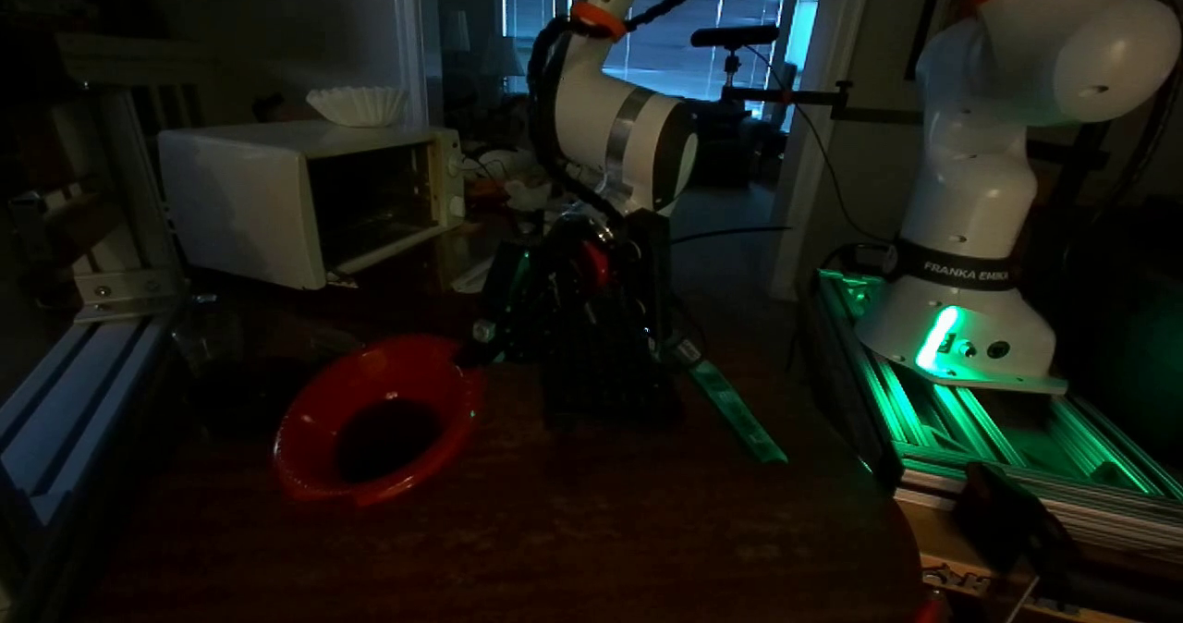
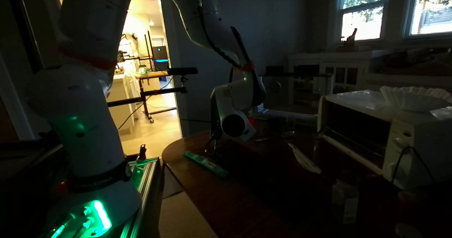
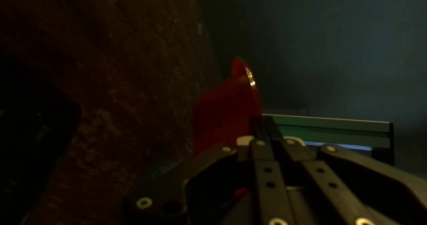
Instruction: Remove the orange bowl from the microwave and put it on the table
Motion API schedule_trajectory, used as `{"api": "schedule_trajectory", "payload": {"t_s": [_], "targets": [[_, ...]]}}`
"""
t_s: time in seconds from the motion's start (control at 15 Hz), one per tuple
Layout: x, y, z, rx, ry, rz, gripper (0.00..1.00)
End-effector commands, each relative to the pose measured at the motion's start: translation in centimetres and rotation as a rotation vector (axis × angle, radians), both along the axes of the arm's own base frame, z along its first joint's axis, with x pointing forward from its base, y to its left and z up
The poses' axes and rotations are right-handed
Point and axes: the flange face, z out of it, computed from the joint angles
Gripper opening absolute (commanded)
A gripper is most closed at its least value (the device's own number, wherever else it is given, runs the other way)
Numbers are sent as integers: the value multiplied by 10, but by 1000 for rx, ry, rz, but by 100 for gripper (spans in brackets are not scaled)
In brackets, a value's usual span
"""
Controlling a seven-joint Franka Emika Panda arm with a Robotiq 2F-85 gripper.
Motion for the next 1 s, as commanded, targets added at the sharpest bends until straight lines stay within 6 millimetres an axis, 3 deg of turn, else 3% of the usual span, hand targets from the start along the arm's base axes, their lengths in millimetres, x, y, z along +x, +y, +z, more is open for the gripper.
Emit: {"api": "schedule_trajectory", "payload": {"t_s": [0.0,0.67,0.8,0.93], "targets": [[10,5,-16,-1,-17,-7,1],[19,11,-23,0,-15,0,1],[20,11,-23,-3,-17,0,29],[20,10,-24,-6,-18,-1,44]]}}
